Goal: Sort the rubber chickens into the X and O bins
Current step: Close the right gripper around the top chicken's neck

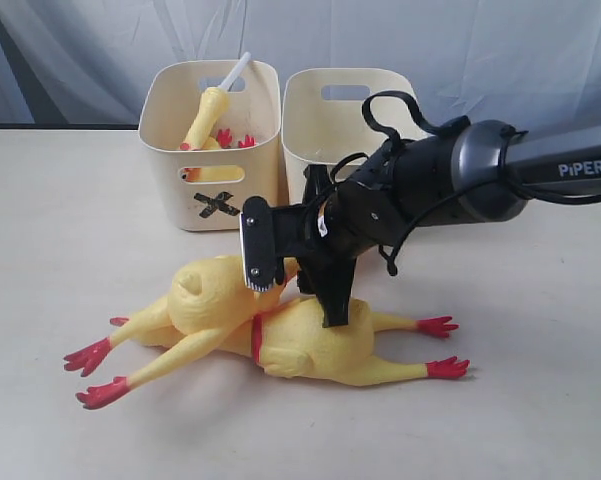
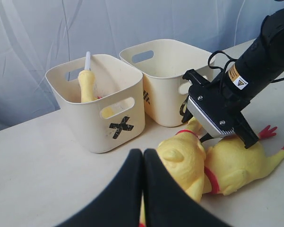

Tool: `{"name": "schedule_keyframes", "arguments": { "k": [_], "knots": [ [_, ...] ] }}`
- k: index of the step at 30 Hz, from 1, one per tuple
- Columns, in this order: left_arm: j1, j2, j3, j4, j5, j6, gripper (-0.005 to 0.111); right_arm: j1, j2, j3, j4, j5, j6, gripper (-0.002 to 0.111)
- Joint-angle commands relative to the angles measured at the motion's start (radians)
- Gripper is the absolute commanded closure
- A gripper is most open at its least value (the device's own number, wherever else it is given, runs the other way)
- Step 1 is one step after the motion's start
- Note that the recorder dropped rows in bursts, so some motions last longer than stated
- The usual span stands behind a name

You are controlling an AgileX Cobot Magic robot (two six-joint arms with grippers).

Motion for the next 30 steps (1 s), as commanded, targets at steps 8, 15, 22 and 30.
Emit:
{"name": "schedule_keyframes", "arguments": {
  "k": [8, 15, 22, 30],
  "knots": [
    [-0.001, -0.005, -0.006, 0.002, -0.014, -0.004, 0.107, -0.005, 0.024, -0.004, -0.001, -0.004, 0.005, 0.072],
    [-0.001, -0.005, -0.006, 0.003, -0.015, -0.004, 0.107, -0.005, 0.026, -0.004, -0.001, -0.004, 0.005, 0.094],
    [-0.001, -0.005, -0.006, 0.003, -0.016, -0.004, 0.107, -0.005, 0.007, -0.004, -0.005, 0.015, 0.005, 0.109],
    [-0.001, -0.005, -0.006, 0.003, -0.016, -0.004, 0.107, -0.005, -0.084, -0.004, -0.005, 0.103, 0.006, 0.109]
  ]
}}
